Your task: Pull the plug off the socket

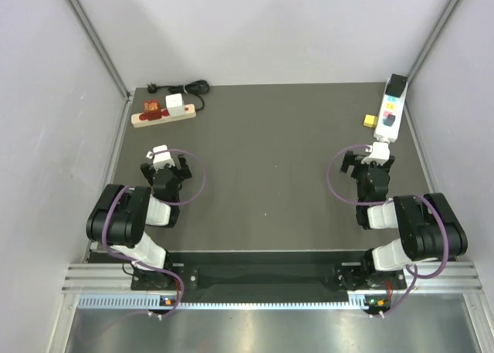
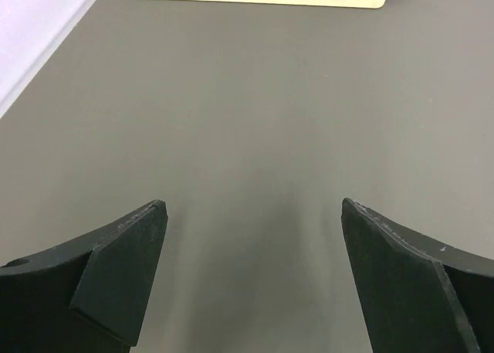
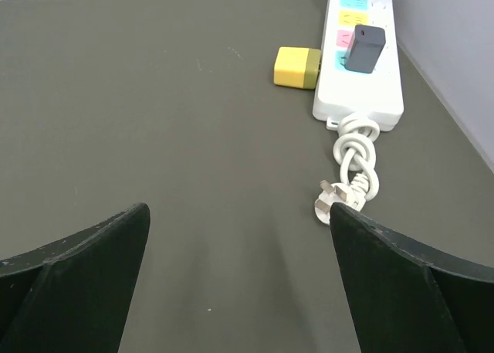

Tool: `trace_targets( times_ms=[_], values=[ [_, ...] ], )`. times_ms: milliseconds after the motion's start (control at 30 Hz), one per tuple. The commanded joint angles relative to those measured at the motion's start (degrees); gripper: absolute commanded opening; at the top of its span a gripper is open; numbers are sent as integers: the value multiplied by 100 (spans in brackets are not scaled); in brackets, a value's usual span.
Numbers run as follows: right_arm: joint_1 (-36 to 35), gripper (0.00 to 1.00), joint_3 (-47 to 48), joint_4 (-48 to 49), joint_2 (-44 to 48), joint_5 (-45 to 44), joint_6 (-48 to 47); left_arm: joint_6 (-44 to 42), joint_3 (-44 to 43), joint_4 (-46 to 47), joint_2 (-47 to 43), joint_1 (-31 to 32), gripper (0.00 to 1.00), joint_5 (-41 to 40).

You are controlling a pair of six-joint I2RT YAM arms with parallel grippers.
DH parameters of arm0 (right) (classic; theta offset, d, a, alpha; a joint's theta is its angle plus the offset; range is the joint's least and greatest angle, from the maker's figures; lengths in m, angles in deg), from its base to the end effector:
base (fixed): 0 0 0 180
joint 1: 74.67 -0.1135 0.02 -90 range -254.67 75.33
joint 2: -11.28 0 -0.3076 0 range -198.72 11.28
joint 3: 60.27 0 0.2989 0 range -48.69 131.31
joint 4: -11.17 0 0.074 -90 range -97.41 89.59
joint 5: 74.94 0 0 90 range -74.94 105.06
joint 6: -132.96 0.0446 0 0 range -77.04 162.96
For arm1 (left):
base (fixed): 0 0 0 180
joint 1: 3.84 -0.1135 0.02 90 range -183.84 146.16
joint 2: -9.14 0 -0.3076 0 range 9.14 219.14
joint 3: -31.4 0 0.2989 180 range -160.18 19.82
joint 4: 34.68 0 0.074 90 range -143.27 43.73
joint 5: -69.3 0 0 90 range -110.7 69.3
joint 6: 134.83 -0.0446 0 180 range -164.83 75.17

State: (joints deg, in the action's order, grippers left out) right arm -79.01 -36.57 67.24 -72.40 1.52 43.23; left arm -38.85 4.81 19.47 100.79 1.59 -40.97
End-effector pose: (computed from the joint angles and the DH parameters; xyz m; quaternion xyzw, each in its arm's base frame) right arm 0.2528 0.0087 0.1524 0.0546 0.7281 -0.0588 0.6807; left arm 0.2689 -0.0100 0.1280 -0.1157 0.7585 0.0727 0.6371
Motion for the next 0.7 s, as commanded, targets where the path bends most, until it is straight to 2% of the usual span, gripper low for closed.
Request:
trace_targets(
  times_ms=[0, 133, 233, 267, 333, 367, 400, 467, 500, 533, 567, 600, 667],
  values=[
    [21, 100, 150, 265, 62, -105, -256, -185, -117, 273, -69, -16, 99, -100],
    [30, 100, 150, 265, 53, -105, -256, -176, -160, 178, -235, -7, 99, -188],
    [30, 100, 159, 265, 45, -114, -256, -185, -520, -867, -744, -7, 99, -249],
    [21, 100, 168, 283, 88, -218, -256, -141, -660, -1548, -946, -7, 99, -406],
    [-189, 100, 238, 64, 290, -795, -378, -53, -1117, -2132, -1105, -16, 99, -704],
    [-321, 100, 395, -250, 604, -1112, -431, 182, -1267, -2387, -1219, -7, 99, -898],
    [-583, 100, 640, -1341, 738, -1377, -449, 341, -1573, -2903, -1273, -7, 99, -1369],
    [-769, 100, 1501, -2375, 836, -1695, -397, 840, -1855, -3346, -1273, -7, 99, -1750],
    [-936, 100, 1791, -3233, 810, -1774, -257, 1052, -2214, -3931, -1238, -7, 99, -1952],
    [-981, 100, 2412, -3711, 766, -1784, 266, 1246, -2426, -4215, -1194, -7, 99, -2163],
    [-999, 100, 2731, -4186, 609, -1705, 524, 1613, -2637, -4557, -1072, -7, 99, -2209],
    [-1007, 100, 3039, -5052, 511, -1470, 753, 1774, -3013, -5005, -1010, -7, 99, -2218],
    [-999, 100, 3638, -5411, 170, -312, 1009, 2290, -3367, -5446, -800, -7, 99, -2130]
  ],
)
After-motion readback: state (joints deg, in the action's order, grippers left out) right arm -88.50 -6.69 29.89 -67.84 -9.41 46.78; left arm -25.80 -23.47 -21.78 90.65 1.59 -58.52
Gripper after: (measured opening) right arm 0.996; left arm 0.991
